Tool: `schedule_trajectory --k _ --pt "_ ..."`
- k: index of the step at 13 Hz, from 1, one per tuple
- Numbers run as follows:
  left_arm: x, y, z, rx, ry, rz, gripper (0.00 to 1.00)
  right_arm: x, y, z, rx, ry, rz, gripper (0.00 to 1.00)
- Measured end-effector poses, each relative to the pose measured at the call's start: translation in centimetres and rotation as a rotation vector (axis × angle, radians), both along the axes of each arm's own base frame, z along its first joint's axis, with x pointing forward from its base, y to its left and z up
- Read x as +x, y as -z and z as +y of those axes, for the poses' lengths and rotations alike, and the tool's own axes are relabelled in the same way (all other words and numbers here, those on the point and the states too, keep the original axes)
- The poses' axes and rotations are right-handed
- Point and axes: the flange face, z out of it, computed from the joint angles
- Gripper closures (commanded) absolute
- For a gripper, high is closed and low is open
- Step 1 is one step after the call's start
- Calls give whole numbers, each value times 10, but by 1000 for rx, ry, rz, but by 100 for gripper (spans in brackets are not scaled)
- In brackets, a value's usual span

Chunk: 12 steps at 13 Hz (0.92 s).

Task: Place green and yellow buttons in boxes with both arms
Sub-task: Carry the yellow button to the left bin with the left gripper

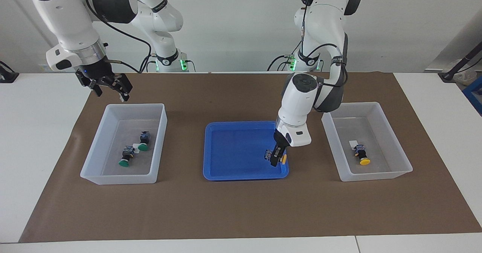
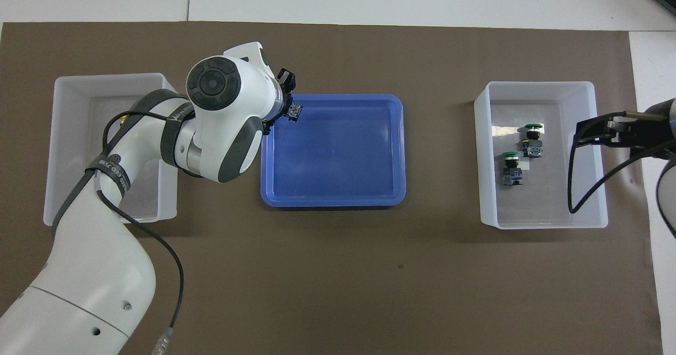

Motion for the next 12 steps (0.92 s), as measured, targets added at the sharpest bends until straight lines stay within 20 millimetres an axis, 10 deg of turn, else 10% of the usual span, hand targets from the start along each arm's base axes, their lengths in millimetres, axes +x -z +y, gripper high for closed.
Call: schedule_trajectory --k 4,12 --pt "22 -22 49 86 157 86 100 -12 -9 5 -2 0 26 0" --pt "36 -80 206 108 525 230 100 -12 -9 4 -2 2 26 0"
